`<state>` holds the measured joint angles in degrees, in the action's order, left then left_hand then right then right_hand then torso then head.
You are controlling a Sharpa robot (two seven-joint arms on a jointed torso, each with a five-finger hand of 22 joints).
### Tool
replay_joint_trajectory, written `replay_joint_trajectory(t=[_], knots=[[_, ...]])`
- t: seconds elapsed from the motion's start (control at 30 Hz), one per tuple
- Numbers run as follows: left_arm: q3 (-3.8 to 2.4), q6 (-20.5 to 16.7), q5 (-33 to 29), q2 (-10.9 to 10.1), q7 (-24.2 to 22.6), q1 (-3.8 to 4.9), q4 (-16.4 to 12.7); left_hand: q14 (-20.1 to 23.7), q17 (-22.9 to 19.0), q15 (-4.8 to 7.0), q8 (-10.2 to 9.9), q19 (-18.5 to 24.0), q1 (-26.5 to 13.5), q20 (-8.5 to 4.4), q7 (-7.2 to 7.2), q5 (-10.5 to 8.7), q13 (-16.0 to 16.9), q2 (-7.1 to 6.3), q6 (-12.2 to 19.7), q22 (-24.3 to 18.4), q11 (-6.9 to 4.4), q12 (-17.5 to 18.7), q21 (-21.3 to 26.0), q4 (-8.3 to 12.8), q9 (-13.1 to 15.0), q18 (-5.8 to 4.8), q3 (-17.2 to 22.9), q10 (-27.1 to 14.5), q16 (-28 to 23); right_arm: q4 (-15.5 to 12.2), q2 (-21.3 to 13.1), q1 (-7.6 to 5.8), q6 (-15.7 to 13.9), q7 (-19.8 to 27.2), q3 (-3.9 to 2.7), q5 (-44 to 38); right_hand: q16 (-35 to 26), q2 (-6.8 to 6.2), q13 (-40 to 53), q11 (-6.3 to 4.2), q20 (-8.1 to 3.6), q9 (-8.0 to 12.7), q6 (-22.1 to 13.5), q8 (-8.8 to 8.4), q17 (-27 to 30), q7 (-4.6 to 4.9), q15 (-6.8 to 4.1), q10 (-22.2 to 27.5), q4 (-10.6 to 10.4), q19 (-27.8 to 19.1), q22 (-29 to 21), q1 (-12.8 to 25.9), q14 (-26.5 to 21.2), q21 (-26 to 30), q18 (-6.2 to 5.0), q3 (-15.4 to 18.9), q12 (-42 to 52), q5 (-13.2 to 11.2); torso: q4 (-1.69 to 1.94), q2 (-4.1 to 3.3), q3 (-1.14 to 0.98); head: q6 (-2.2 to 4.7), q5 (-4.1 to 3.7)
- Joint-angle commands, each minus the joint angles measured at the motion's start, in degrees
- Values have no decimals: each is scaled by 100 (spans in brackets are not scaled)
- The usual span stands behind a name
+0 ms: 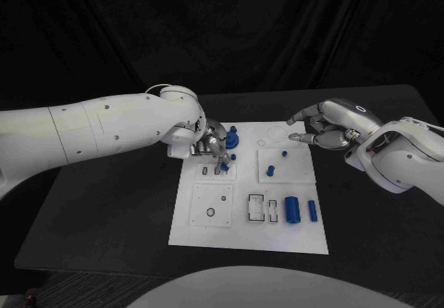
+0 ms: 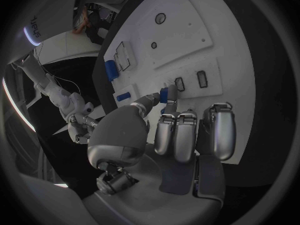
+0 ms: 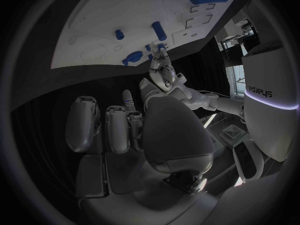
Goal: Assemble the parts on the task board
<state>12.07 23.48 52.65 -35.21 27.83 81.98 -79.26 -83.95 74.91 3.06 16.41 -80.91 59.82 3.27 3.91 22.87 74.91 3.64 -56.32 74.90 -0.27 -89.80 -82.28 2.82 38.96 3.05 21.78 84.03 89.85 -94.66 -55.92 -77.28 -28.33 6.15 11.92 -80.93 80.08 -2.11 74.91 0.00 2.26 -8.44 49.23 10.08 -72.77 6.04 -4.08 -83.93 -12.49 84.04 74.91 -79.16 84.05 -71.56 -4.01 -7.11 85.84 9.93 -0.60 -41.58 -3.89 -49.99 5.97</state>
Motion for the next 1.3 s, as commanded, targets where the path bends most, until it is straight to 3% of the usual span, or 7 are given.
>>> replay_joint_trajectory(t=[0.03,0.4,0.9,1.3], knots=[[7,53,-29,-4,-36,-30,-10,-605,1509,5,-39,26,-88,7,-16,60,1509,-11,4,487,-11,-20,21,262,38,10,361,597,15,0,-3,16,45,-70,-4,-5,-29,31,825,39,38,7,-15,-26,5,23,52,-200,33,12,1016,-4,295,17,27,0,-20,4,-1,3,-1,-1,5],[7,-32,-29,-91,-12,-36,-97,-605,1509,-2,-52,33,-263,15,2,252,1509,-76,14,496,0,-20,43,397,160,14,713,597,15,-2,-10,21,69,-69,-4,-5,-28,33,817,40,38,8,-11,-26,4,23,53,-195,39,12,1016,-8,295,14,27,-1,-26,7,0,4,-1,-1,22],[8,-262,-29,-447,128,-36,-349,-605,1509,-3,-45,52,-371,17,-2,222,1509,-101,-7,482,0,-20,65,399,209,21,811,597,15,-14,-44,23,115,-93,-4,-5,-27,36,772,41,39,8,-4,-25,2,24,53,-169,42,11,1015,-8,295,18,26,-2,-55,15,5,-2,1,-1,49],[9,-368,-30,-550,138,-37,-426,-605,1509,-4,-58,66,-440,18,2,168,1509,-87,4,473,2,-20,84,380,240,25,881,597,15,-12,-41,28,152,-107,-4,-5,-31,40,740,42,40,8,6,-22,9,25,54,-149,44,7,1012,-6,293,28,25,-2,-77,19,10,0,2,-1,95]])
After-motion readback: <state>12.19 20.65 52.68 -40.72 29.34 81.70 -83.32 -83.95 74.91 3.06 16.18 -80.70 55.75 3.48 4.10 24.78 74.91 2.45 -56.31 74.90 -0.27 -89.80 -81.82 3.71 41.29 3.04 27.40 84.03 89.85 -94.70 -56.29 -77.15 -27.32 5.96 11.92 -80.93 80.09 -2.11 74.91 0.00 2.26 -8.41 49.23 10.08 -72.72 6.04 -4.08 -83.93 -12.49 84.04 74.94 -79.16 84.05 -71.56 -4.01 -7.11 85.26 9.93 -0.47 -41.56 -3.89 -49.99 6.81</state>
